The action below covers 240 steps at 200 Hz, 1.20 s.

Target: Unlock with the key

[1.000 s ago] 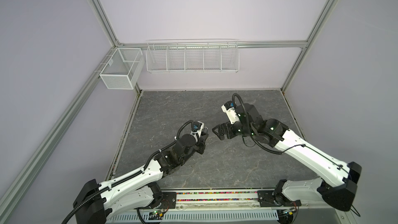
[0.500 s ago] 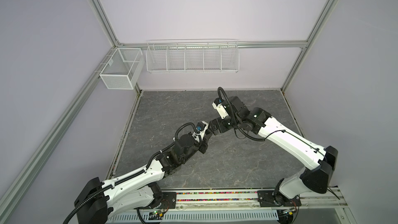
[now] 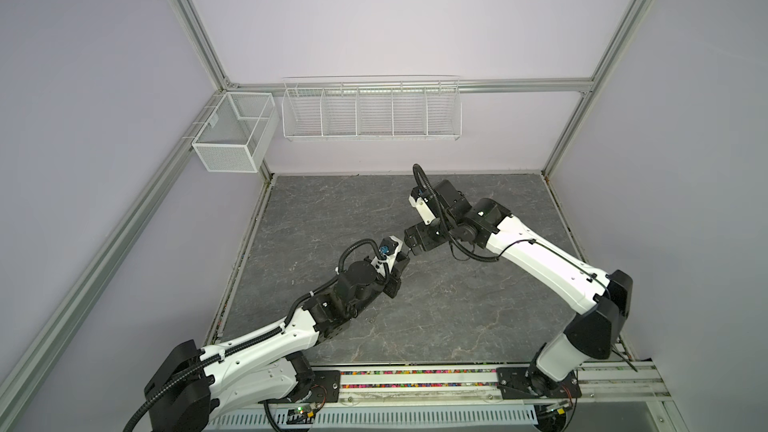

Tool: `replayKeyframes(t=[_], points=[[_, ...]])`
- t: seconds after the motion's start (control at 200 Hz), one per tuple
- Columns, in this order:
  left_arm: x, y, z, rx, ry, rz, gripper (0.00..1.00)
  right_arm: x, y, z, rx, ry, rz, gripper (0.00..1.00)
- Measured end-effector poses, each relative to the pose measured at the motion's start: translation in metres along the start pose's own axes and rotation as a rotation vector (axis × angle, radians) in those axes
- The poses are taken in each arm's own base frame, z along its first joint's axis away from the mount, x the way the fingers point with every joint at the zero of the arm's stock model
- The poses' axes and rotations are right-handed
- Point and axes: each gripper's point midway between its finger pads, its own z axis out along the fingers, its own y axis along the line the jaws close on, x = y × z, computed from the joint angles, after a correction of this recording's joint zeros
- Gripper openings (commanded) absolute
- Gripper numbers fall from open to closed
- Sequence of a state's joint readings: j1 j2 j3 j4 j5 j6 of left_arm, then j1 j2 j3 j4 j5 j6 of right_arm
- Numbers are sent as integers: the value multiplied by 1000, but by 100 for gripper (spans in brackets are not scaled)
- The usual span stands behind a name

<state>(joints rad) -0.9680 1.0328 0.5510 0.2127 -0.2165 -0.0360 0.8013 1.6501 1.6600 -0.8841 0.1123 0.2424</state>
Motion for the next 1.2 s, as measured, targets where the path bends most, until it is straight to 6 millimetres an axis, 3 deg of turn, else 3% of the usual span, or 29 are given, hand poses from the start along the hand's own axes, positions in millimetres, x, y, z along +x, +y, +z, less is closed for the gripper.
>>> replayKeyframes(t=[0.48, 0.87, 1.02, 1.2], points=[[0, 4, 0, -24, -5, -1, 0, 4, -9, 5, -6, 43, -15, 96], [4, 8, 5, -55, 5, -14, 0, 25, -12, 2, -33, 81, -2, 96], [13, 18, 8, -117, 33, -67, 0, 32, -28, -7, -13, 52, 31, 96], [28, 34, 18, -226, 166, -142, 0, 57, -51, -16, -6, 3, 119, 95]])
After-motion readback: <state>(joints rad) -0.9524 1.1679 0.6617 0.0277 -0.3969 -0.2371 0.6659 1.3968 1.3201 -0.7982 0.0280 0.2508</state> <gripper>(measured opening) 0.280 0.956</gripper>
